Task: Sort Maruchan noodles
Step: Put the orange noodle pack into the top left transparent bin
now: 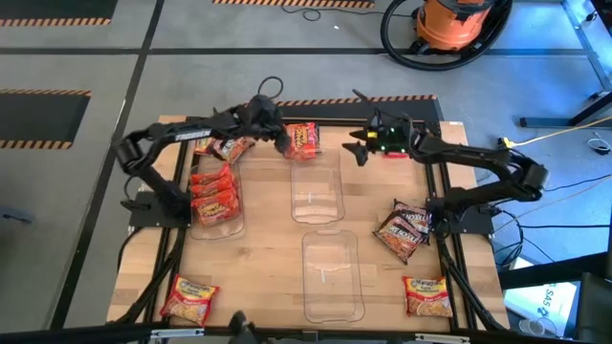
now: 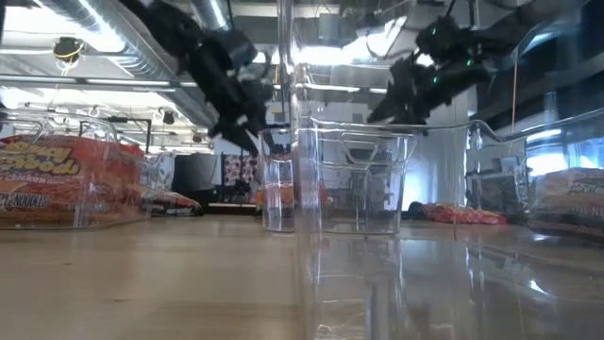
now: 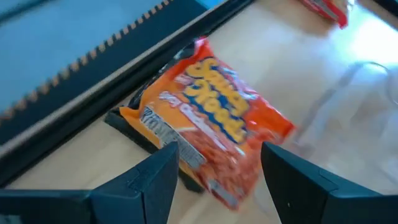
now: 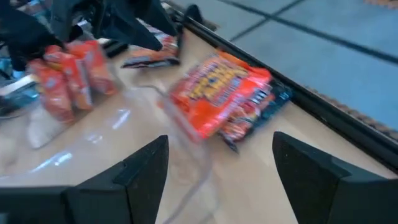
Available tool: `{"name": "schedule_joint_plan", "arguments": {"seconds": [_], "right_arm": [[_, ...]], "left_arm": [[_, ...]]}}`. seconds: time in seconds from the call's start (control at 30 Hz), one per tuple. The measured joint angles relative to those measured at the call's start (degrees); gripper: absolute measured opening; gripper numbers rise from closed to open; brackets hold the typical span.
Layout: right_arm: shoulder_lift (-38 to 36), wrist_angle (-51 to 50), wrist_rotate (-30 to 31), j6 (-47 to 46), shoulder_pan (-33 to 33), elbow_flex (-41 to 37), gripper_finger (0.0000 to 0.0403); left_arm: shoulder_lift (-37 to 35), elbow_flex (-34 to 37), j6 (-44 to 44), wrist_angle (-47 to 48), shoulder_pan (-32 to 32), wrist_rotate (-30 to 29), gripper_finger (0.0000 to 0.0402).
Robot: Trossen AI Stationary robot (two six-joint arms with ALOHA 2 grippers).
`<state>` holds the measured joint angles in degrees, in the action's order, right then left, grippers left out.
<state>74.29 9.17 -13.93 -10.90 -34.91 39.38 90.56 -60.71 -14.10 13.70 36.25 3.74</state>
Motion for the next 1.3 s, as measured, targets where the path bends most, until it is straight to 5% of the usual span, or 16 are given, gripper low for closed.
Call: {"name": "schedule_joint_plan", "arguments": {"seconds": [0.4, 1.03, 1.3], "right_arm": [[6.1, 1.0, 0.4, 0.6, -2.3, 0.0, 0.0264], [9.5, 5.7, 1.7, -2.4, -4.4, 0.0, 0.0264], [18.3, 9.8, -11.7, -8.8, -12.5, 2.9, 0.0264]], "left_arm": [[13.1, -0.4, -8.6, -8.7, 5.1, 7.1, 0.0220], [17.5, -0.4, -9.8, -27.2, 1.8, 13.8, 0.0220], [17.5, -0.4, -9.3, -27.7, 1.8, 14.1, 0.0220]]}}
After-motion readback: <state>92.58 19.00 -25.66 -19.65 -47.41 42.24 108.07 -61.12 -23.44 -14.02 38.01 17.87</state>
